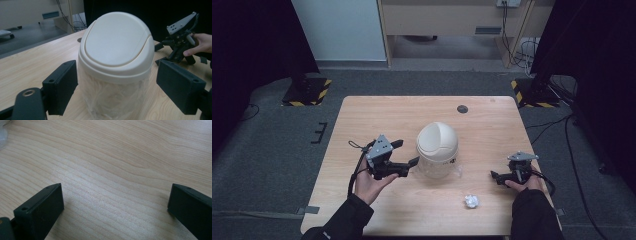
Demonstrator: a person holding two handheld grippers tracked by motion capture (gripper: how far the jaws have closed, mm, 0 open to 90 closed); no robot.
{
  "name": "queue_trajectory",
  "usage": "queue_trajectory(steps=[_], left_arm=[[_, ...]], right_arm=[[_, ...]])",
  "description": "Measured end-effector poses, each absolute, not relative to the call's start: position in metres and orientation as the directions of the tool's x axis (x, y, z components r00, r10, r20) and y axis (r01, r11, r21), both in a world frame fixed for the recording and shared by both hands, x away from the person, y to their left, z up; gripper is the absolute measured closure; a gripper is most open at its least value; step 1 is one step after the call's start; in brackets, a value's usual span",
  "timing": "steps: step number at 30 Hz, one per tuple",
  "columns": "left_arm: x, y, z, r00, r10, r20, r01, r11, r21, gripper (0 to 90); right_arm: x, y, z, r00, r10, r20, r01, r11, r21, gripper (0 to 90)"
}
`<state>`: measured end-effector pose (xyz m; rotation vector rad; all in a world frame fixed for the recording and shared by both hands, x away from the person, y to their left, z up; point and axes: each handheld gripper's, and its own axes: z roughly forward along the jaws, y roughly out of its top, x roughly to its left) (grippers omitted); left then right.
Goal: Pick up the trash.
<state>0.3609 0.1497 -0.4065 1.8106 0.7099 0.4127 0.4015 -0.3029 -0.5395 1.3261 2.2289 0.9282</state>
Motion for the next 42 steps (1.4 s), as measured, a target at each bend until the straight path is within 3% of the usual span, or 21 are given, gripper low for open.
queue_trajectory(steps=[13,42], left_arm=[[0.366,0.132,-0.394,0.789,0.612,-0.062,0.246,-0.223,0.943,16.8],[0.378,0.099,-0.413,0.812,0.581,-0.059,0.278,-0.295,0.914,17.3]], right_arm=[[0.401,-0.303,-0.539,-0.48,0.877,0.008,0.623,0.335,0.707,0.6],[0.401,-0.303,-0.539,-0.481,0.877,0.007,0.623,0.336,0.706,0.5]])
